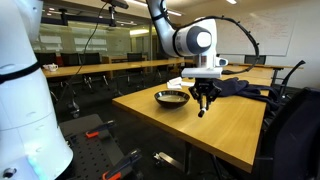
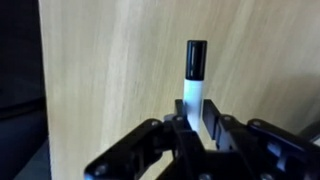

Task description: Remove the marker from the bowl

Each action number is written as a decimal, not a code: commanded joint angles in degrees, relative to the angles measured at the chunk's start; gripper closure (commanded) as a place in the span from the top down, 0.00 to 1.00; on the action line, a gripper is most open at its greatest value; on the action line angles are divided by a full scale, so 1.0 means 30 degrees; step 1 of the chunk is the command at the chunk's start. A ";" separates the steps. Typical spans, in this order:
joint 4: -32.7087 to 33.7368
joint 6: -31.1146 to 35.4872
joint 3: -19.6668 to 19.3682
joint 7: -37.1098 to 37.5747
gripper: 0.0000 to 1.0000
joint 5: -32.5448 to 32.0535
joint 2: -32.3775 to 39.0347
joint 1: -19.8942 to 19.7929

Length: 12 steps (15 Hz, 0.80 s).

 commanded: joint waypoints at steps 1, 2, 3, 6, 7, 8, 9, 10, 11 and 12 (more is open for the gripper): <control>-0.0307 0.0989 -0.0405 0.0883 0.57 -0.0748 -0.0200 0.0236; -0.0411 0.1119 -0.0825 0.1456 0.65 -0.1446 -0.0358 0.0609; -0.0521 0.1153 -0.1318 0.2276 0.72 -0.2264 -0.0566 0.1043; -0.0951 0.0347 -0.1717 0.3965 0.93 -0.3526 -0.1643 0.1739; -0.1069 -0.0466 -0.1715 0.4502 1.00 -0.3673 -0.2125 0.1962; -0.1265 -0.0934 -0.1457 0.4737 1.00 -0.3443 -0.2613 0.1959; -0.1444 -0.1646 -0.1212 0.4992 1.00 -0.3073 -0.3162 0.1995; -0.1622 -0.2243 -0.1121 0.5422 1.00 -0.2994 -0.3689 0.2122; -0.1795 -0.2674 -0.0993 0.5644 1.00 -0.2954 -0.4194 0.2165; -0.1948 -0.3024 -0.0944 0.6107 1.00 -0.3121 -0.4648 0.2251</control>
